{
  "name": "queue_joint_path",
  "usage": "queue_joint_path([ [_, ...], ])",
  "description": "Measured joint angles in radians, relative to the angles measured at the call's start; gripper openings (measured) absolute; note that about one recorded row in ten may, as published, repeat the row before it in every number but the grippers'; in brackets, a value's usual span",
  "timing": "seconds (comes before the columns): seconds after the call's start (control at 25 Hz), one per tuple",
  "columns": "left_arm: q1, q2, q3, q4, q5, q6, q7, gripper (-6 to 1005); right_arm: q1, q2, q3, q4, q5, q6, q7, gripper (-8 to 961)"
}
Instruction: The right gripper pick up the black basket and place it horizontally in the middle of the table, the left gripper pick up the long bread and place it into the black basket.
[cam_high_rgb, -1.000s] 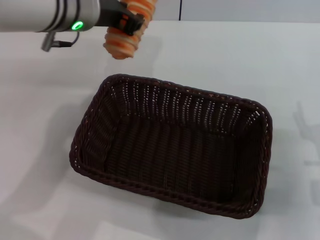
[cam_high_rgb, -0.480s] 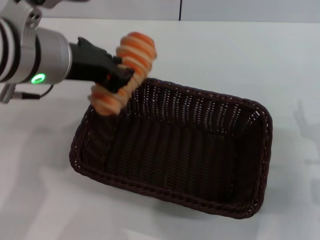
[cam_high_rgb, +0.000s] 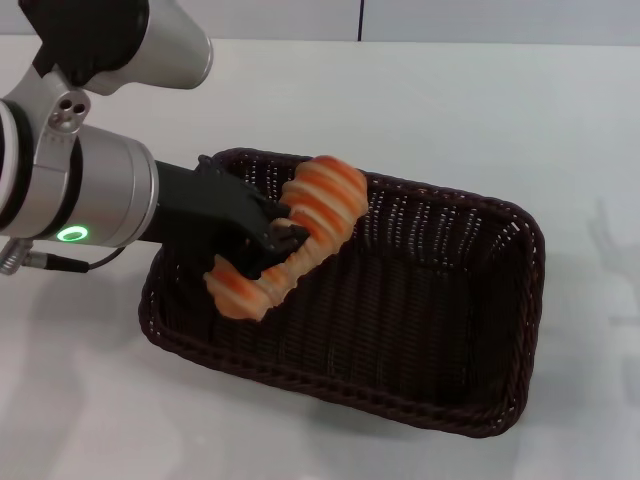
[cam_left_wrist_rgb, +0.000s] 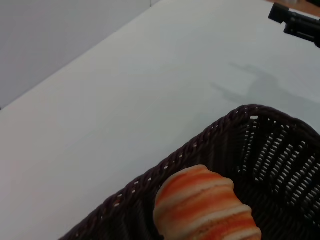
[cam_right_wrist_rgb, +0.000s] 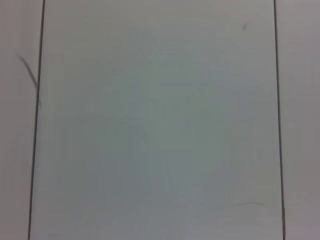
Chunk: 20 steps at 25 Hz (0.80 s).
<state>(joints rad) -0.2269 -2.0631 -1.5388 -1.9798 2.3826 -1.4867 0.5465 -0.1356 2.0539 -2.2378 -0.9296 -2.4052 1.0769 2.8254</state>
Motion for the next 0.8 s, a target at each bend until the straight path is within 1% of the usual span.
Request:
queue_joint_path([
  [0.16,-0.008,0.0,-0.005,0.007,-0.008,0.024,0.014,213,-0.001,-0.001,0.0,-0.002,0.0,0.0,0.0,820],
  [0.24,-0.02,0.001,-0.007,0.028,-0.013,0.034,0.027,205,-0.003,-0.001,-0.002,-0.002,0.0,0.0,-0.001,820],
  [0.32,-0.044,0.0,-0.009,0.075,-0.015,0.055,0.048,281,-0.005,-0.001,-0.004,-0.003,0.0,0.0,-0.002,820],
  [0.36,-0.044,0.0,-0.009,0.075,-0.015,0.055,0.048,319,-0.005,-0.001,-0.004,-0.003,0.0,0.0,-0.002,820],
  [0.44,-0.065,0.0,-0.016,0.105,-0.015,0.067,0.054,395,-0.006,-0.001,-0.006,-0.003,0.0,0.0,-0.003,820],
  [0.52,-0.079,0.0,-0.032,0.123,-0.019,0.076,0.06,490,-0.01,-0.001,-0.008,-0.007,-0.003,0.0,-0.003,820],
  [0.64,-0.078,-0.001,-0.043,0.123,-0.021,0.084,0.065,632,-0.017,-0.001,-0.008,-0.012,-0.008,0.0,-0.003,820],
  [0.68,-0.074,-0.001,-0.045,0.116,-0.019,0.098,0.07,704,-0.021,-0.001,-0.006,-0.017,-0.009,0.0,-0.003,820],
  [0.76,-0.047,0.0,-0.046,0.093,0.003,0.183,0.097,849,-0.036,-0.001,0.001,-0.027,-0.009,0.0,-0.003,820],
  [0.8,-0.029,-0.001,-0.043,0.084,0.02,0.247,0.119,849,-0.045,-0.001,0.006,-0.035,-0.01,0.0,-0.003,820],
])
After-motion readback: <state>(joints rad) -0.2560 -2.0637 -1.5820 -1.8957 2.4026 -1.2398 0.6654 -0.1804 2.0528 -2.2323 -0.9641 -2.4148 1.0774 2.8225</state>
